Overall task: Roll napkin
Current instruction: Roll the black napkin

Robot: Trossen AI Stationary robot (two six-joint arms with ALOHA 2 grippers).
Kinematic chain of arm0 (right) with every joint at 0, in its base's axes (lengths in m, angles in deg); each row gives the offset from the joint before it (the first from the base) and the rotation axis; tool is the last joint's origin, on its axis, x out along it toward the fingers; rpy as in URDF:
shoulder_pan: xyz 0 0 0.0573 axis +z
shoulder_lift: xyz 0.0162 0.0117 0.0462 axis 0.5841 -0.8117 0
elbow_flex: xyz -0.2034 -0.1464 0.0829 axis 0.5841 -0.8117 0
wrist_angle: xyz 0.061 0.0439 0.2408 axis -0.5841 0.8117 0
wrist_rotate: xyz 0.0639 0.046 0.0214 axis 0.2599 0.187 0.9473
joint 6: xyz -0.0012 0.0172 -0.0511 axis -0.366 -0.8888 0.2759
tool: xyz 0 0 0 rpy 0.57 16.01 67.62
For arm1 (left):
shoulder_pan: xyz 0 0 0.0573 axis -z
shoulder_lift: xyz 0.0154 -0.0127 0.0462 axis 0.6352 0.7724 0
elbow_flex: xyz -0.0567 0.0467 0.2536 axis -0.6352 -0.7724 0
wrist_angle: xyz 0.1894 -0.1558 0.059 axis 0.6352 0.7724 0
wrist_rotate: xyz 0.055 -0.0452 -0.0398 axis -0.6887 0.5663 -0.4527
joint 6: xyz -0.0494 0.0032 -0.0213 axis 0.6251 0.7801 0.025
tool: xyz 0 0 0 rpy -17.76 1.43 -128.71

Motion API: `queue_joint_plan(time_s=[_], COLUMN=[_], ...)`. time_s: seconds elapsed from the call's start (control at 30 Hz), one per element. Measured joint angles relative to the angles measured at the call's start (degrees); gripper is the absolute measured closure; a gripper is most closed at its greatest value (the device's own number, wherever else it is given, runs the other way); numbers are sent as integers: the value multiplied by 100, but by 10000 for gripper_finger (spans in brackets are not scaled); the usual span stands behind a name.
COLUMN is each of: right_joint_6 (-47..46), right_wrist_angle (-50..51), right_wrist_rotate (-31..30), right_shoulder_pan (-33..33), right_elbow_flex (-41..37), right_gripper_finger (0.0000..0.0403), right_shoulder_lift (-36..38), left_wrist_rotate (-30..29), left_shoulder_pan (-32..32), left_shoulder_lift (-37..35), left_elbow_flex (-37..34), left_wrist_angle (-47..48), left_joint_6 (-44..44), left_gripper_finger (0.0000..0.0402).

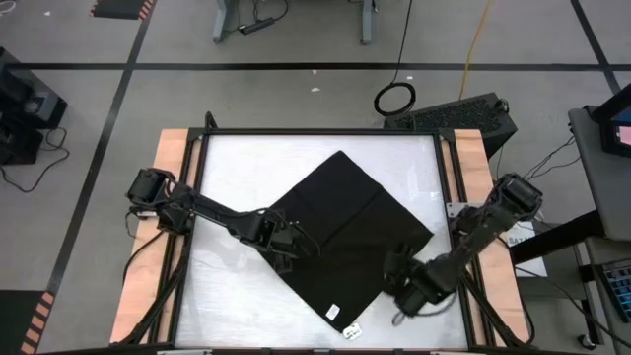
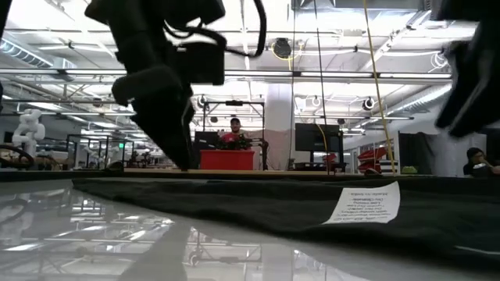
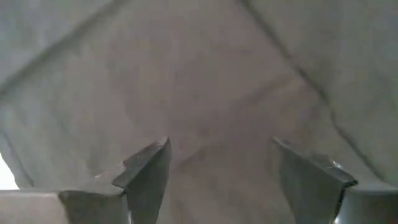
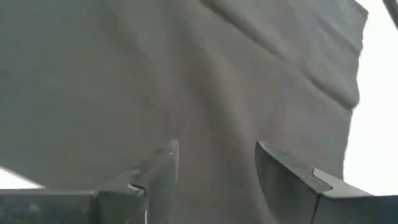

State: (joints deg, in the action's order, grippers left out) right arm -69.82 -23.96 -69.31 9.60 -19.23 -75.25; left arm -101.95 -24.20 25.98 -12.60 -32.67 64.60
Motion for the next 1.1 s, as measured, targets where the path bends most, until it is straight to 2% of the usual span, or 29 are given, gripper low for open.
queue_joint_plan(time_s=[0.13, 0.3, 0.43, 0.7, 0.9, 1.1], right_joint_6=[1112, 2617, 3175, 2209, 1804, 1587], right_wrist_angle=[-1664, -4475, -5557, -5321, -4162, -3792], right_wrist_rotate=[-64, 291, 330, 315, 310, 449], right_shoulder_pan=[400, 723, 842, 865, 865, 822], right_elbow_flex=[258, 271, 299, 991, 1712, 1877], right_gripper_finger=[200, 200, 200, 220, 251, 261], right_shoulder_lift=[-22, -497, -1115, -2194, -2514, -2854], left_wrist_rotate=[17, 893, 1224, 1296, 1285, 1291], left_shoulder_pan=[37, 299, 566, 892, 924, 920], left_shoulder_lift=[-231, -164, 94, 720, 976, 1081], left_elbow_flex=[7, -8, -55, -52, -37, -20], left_wrist_angle=[-179, -797, -1242, -1946, -2328, -2407], left_joint_6=[-476, -1050, -1273, -1381, -1415, -1504], left_gripper_finger=[124, 124, 124, 124, 124, 124])
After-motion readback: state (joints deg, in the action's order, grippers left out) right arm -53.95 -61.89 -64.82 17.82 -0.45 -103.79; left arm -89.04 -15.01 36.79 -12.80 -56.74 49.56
